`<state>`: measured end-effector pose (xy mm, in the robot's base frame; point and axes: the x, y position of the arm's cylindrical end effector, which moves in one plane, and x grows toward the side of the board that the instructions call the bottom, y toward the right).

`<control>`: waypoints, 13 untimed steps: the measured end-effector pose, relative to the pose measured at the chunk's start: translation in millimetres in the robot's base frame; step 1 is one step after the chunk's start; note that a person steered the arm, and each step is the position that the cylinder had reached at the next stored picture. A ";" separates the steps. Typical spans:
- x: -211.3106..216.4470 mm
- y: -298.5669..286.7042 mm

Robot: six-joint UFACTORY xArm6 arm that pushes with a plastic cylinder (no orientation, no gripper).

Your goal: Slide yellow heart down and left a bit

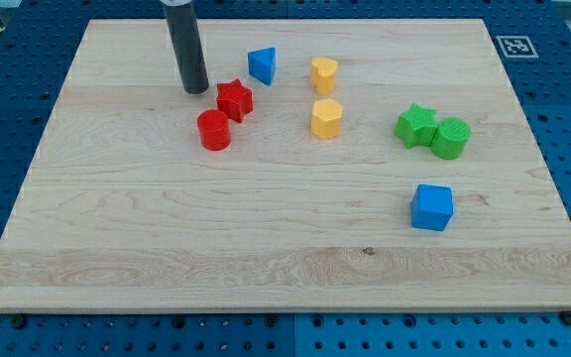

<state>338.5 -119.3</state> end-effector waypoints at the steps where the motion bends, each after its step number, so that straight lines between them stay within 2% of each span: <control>1: -18.5 10.0; 2: -63.0 27.2; 3: -103.2 97.2; 4: -106.0 167.2; 5: -97.5 176.3; 7: -53.0 190.4; 9: -44.2 193.9; 11: 0.2 192.5; 13: -4.8 210.2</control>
<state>333.7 90.8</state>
